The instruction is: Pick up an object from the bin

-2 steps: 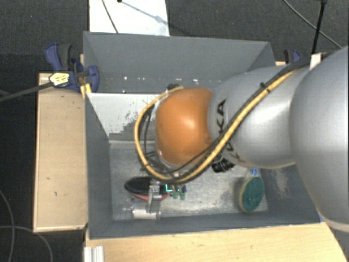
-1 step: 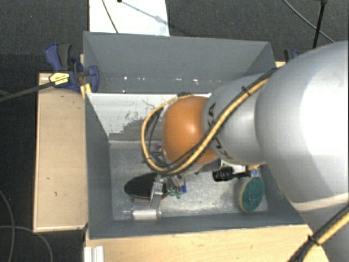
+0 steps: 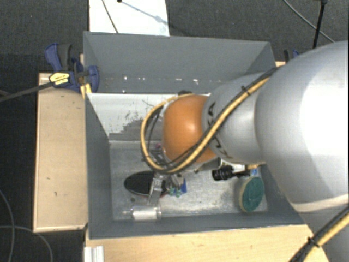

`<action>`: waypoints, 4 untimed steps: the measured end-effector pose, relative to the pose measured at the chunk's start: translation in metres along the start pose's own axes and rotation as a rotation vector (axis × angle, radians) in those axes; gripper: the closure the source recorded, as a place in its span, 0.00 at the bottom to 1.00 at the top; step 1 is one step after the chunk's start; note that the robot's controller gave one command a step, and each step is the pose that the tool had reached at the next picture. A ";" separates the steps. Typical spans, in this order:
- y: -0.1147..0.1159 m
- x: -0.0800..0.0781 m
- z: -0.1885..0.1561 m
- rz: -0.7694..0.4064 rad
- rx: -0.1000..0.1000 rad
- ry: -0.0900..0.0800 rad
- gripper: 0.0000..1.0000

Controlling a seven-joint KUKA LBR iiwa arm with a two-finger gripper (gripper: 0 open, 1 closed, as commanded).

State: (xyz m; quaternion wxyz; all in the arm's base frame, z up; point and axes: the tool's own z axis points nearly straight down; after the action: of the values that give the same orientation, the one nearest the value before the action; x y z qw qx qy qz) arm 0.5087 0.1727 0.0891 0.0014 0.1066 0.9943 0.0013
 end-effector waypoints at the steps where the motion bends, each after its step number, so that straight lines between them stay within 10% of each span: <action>1: 0.054 -0.017 0.014 -0.518 0.002 -0.005 1.00; 2: 0.049 -0.047 0.009 -1.270 -0.005 -0.007 1.00; 3: 0.090 -0.033 0.013 -1.846 0.008 -0.005 1.00; 4: 0.052 -0.014 0.007 -2.745 -0.003 -0.008 1.00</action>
Offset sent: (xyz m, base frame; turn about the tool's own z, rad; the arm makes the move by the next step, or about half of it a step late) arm 0.0242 0.0499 -0.0191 -0.5194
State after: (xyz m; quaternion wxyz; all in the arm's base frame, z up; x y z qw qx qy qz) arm 0.5330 0.2207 0.0827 0.0044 -0.9538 0.3006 -0.0004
